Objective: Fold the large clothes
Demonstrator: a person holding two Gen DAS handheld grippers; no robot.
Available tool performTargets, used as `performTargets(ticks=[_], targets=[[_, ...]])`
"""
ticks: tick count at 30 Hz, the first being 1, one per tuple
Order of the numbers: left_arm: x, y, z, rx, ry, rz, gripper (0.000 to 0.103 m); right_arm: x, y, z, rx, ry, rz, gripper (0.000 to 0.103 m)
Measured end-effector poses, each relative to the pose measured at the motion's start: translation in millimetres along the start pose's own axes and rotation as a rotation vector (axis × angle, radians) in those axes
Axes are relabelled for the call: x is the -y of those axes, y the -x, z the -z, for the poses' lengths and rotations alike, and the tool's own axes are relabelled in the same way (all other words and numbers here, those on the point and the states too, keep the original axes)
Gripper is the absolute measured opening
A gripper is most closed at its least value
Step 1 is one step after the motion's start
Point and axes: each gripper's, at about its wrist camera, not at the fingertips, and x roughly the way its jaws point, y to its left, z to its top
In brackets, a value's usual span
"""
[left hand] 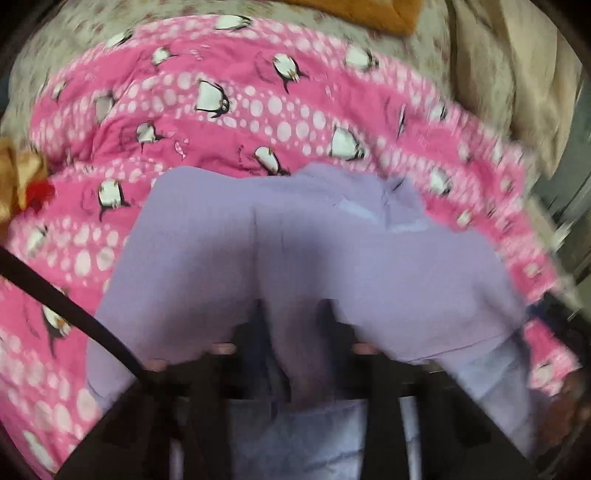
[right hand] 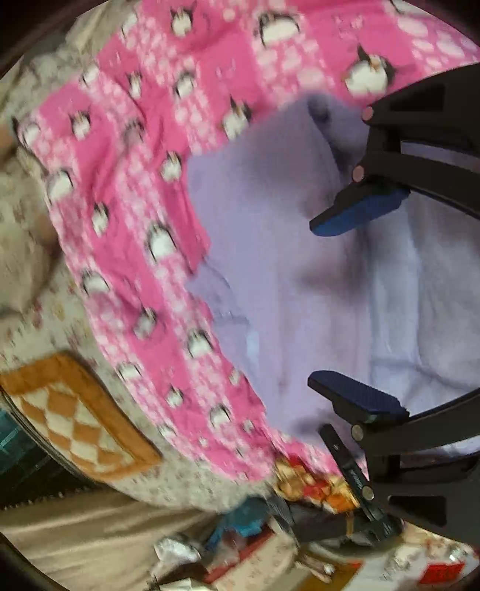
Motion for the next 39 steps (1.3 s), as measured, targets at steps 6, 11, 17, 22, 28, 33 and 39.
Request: performTargets(ticks=[6, 11, 17, 22, 28, 33, 39], targets=[[-14.7, 50.1, -32.6, 0.101, 0.057, 0.094, 0.000, 47.9, 21.8, -13.1, 0.095, -0.107, 0.179, 0.079], [-49.4, 51.6, -31.6, 0.112, 0.112, -0.041, 0.000, 77.7, 22.9, -18.5, 0.088, -0.214, 0.226, 0.079], [-91.6, 10.9, -7.4, 0.017, 0.224, -0.018, 0.000, 67.3, -7.5, -16.6, -0.001, -0.173, 0.221, 0.079], [-92.8, 9.2, -2.9, 0.043, 0.244, 0.029, 0.000, 62.4, -38.9, -12.1, -0.092, -0.124, 0.201, 0.058], [-85.3, 1.6, -0.2, 0.030, 0.216, 0.063, 0.003, 60.0, -35.6, -14.1, -0.064, -0.084, 0.245, 0.027], [-78.6, 6.2, -0.4, 0.036, 0.174, 0.031, 0.009, 69.8, -28.6, -11.9, -0.046, -0.127, 0.251, 0.023], [-77.1, 7.3, 3.1, 0.054, 0.153, -0.012, 0.016, 74.5, -20.1, -13.2, -0.011, -0.149, 0.267, 0.022]])
